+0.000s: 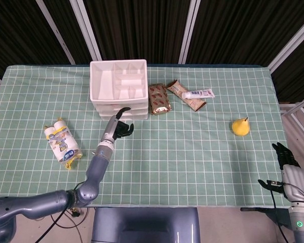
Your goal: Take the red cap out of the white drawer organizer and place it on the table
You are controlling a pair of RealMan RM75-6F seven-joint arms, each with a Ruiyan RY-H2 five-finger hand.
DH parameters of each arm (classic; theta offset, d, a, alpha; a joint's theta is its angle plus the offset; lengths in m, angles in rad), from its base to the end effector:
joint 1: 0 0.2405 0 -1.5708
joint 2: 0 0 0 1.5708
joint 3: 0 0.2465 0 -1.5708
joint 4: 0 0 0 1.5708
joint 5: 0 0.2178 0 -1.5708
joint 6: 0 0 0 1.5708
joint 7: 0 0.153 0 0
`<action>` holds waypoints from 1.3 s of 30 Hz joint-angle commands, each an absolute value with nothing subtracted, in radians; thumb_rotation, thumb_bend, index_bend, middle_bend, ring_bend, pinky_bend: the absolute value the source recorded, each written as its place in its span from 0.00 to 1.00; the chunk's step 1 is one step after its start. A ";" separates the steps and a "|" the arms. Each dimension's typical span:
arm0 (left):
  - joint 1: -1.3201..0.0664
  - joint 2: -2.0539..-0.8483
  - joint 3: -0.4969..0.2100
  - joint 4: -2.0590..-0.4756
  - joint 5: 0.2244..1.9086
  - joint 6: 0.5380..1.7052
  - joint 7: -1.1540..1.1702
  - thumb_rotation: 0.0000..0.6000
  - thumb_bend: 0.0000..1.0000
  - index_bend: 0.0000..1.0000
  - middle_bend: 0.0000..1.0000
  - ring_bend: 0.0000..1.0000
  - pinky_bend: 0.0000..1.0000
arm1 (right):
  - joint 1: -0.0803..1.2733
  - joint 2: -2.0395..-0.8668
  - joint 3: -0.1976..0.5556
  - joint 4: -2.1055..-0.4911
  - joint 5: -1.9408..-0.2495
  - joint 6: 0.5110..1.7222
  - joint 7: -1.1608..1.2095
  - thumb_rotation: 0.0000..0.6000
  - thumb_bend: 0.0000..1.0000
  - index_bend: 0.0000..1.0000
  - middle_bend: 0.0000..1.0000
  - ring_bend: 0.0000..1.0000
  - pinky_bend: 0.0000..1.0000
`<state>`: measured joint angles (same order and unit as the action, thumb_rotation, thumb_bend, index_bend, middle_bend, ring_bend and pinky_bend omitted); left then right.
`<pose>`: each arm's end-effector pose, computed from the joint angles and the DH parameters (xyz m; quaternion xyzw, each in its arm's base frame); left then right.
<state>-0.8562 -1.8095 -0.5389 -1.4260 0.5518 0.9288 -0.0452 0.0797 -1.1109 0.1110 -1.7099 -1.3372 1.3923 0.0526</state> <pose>-0.0630 0.3848 -0.0635 -0.3936 -0.7324 -0.4926 0.2570 -0.3085 -0.1982 0.1443 0.5219 -0.4773 0.3957 0.5858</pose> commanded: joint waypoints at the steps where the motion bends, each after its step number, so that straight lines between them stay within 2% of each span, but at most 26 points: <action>1: -0.850 -1.806 -0.533 -1.435 0.554 0.931 -0.048 1.00 0.48 0.20 1.00 1.00 1.00 | 0.079 -1.111 0.111 -1.710 -1.338 1.394 0.052 1.00 0.09 0.00 0.00 0.00 0.23; 29: -0.821 -1.770 -0.509 -1.475 0.602 0.945 -0.060 1.00 0.48 0.21 1.00 1.00 1.00 | 0.079 -1.109 0.110 -1.714 -1.338 1.394 0.050 1.00 0.09 0.00 0.00 0.00 0.23; 34: -0.812 -1.751 -0.479 -1.507 0.652 0.966 -0.034 1.00 0.48 0.21 1.00 1.00 1.00 | 0.078 -1.109 0.110 -1.714 -1.338 1.394 0.051 1.00 0.09 0.00 0.00 0.00 0.23; 39: -0.807 -1.717 -0.410 -1.539 0.780 1.057 0.072 1.00 0.48 0.22 1.00 1.00 1.00 | 0.079 -1.109 0.110 -1.713 -1.337 1.394 0.051 1.00 0.09 0.00 0.00 0.00 0.23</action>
